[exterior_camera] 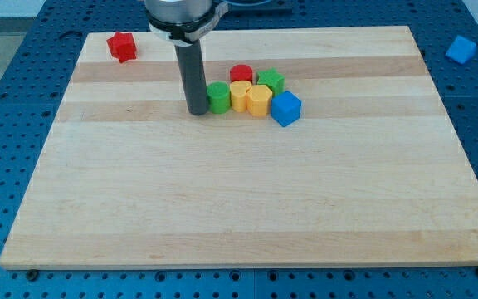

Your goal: Push the red star towards center

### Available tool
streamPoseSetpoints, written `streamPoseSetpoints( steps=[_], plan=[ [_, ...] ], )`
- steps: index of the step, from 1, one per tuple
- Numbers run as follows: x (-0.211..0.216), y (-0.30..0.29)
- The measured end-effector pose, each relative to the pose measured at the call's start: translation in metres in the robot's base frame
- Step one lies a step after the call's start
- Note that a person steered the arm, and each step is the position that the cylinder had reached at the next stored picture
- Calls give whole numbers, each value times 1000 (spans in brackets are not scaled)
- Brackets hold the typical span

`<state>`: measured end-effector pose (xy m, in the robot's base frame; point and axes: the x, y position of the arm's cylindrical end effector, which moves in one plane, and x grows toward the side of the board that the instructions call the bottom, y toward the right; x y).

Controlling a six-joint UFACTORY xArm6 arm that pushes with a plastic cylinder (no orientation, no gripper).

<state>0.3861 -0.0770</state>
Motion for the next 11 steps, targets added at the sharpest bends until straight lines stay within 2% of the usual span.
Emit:
streamPoseSetpoints(
  steps=[1,2,4,5,6,7,8,10,11],
  plan=[
    [6,0],
    [13,-38],
    [-30,-173],
    [-94,-200],
    [-149,-206],
    [-169,-193],
    [-168,-125],
    [-105,-118],
    [-96,-104]
  ],
)
